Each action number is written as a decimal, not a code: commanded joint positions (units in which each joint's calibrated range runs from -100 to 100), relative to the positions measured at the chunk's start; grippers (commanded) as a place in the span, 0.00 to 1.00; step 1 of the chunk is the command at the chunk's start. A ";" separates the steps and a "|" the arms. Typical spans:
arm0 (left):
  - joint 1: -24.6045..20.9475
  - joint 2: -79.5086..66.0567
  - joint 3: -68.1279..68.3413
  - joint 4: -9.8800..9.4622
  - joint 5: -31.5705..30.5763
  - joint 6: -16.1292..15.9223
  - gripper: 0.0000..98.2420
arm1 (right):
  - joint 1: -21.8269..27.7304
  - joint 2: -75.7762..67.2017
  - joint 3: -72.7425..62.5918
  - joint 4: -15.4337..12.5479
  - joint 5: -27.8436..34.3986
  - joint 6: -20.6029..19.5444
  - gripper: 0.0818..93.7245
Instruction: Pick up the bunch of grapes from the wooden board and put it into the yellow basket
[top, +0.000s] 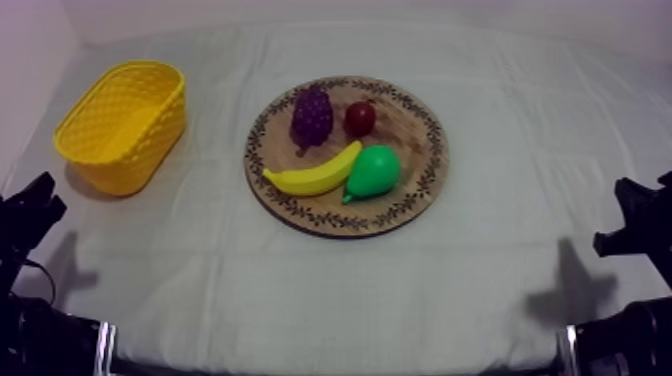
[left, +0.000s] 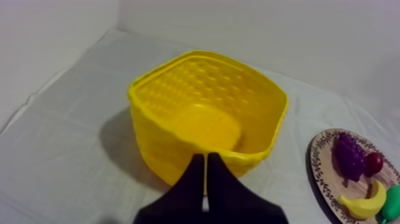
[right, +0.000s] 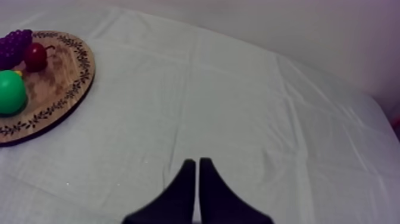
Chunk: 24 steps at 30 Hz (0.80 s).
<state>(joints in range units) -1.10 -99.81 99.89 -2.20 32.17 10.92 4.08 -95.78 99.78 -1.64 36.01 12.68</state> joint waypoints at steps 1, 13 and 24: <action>0.56 -0.02 0.00 -0.02 0.00 0.00 0.00 | -0.02 0.02 -0.01 0.00 0.04 -0.01 0.00; 0.63 -0.02 0.00 -0.02 0.00 0.15 0.00 | -0.02 0.02 -0.01 0.00 0.04 -0.01 0.00; 1.65 -0.02 0.00 -0.02 0.00 0.15 0.00 | -0.02 0.02 -0.01 0.00 0.04 -0.02 0.00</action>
<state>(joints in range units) 0.46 -99.81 99.89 -2.25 32.17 11.01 4.08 -95.78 99.78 -1.64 36.01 12.68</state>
